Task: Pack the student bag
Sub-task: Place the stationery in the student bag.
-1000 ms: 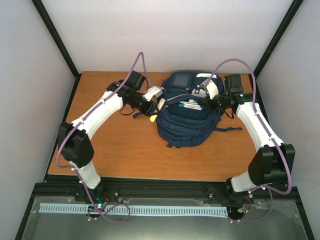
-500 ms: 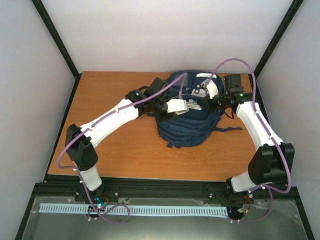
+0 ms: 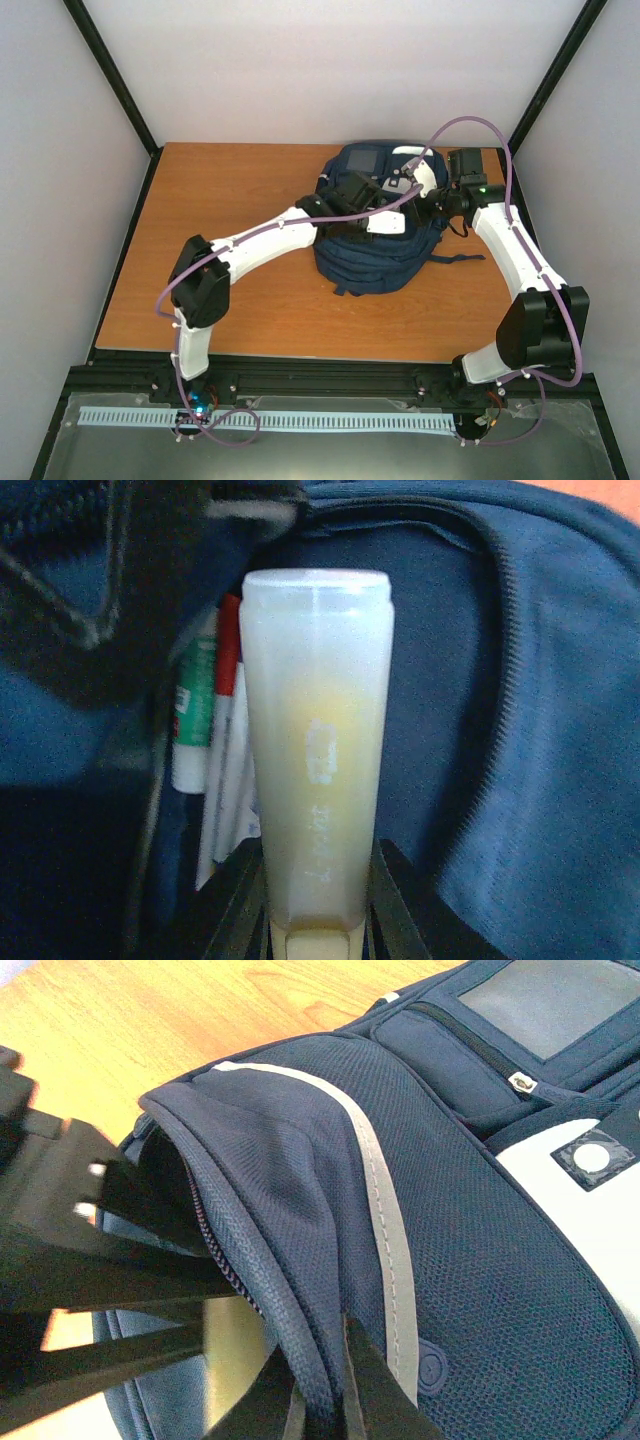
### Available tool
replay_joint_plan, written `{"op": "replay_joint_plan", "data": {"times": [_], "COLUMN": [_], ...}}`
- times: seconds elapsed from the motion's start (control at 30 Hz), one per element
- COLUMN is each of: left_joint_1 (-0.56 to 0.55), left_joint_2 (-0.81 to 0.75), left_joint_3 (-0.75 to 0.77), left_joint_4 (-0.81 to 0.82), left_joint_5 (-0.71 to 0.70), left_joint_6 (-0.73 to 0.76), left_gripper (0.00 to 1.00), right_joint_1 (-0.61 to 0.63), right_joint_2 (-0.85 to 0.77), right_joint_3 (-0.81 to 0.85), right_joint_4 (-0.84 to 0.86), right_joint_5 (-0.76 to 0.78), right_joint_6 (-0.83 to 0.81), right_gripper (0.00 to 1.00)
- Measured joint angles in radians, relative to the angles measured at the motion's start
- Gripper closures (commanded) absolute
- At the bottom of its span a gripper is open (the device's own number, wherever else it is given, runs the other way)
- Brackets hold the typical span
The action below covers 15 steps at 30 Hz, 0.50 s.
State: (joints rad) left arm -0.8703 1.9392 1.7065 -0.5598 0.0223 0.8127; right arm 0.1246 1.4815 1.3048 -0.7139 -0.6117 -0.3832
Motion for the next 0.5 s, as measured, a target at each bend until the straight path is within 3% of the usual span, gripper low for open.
{"op": "replay_joint_plan", "data": {"times": [0.07,0.27,0.5], "left_joint_1": [-0.008,-0.012,-0.015], "left_joint_2": [0.029,0.105,0.073], "left_joint_3": [0.010,0.043,0.025], "left_joint_4": [0.048,0.135,0.120], "left_joint_5": [-0.051,-0.198,-0.191], "left_joint_6": [0.009,0.017,-0.030], "left_gripper": [0.81,0.45,0.41], "right_joint_1": [0.000,-0.001,-0.002], "right_joint_2": [0.000,0.000,0.000], "right_joint_3": [0.000,0.000,0.000], "right_joint_4": [0.000,0.011,0.018], "right_joint_5": [-0.002,0.008,0.003], "right_joint_6": [0.000,0.002,0.006], "right_gripper": [0.97,0.97,0.97]}}
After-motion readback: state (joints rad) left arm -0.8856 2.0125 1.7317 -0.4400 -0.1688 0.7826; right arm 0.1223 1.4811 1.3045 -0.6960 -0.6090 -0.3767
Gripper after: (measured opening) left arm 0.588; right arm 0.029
